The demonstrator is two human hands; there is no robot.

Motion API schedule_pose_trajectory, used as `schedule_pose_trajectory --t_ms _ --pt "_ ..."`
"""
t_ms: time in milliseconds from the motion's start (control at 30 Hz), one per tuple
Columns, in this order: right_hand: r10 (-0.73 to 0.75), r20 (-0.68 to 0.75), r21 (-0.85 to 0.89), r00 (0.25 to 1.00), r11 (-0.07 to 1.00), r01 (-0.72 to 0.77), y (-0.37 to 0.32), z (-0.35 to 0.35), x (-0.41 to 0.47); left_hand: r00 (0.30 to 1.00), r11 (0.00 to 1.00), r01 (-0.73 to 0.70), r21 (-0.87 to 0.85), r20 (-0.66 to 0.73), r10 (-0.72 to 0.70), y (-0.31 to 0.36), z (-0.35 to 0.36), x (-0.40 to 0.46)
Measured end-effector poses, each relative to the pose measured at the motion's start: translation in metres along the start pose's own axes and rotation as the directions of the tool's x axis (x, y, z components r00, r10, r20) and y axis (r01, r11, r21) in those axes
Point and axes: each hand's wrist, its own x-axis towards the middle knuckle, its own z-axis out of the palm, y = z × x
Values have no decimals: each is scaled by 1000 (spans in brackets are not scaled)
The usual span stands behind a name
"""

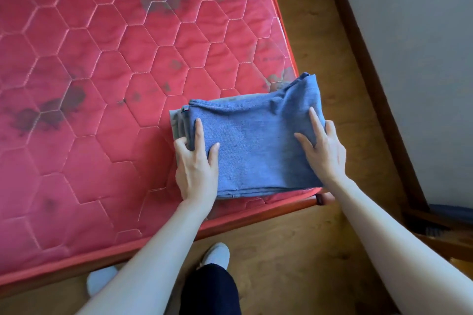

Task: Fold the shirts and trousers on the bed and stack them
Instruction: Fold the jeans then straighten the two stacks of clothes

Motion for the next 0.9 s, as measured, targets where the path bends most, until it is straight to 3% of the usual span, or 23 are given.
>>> schedule_pose_trajectory --t_ms 300,567,767,833,900 --pt "-5 97 9 995 1000 4 13 34 8 997 1000 17 -16 -73 -18 -20 29 3" --pt "-54 -17 26 998 998 55 8 21 9 972 998 -59 -38 -229 49 -20 26 -7" --pt "-20 91 27 996 999 17 11 34 17 996 997 59 45 -73 -55 -24 28 4" --pt "-30 16 -8 999 1000 30 10 36 15 995 984 52 173 -88 -37 -22 29 6" --pt "-116 -216 -120 970 988 92 4 37 15 993 954 -7 301 -109 41 -19 28 7"
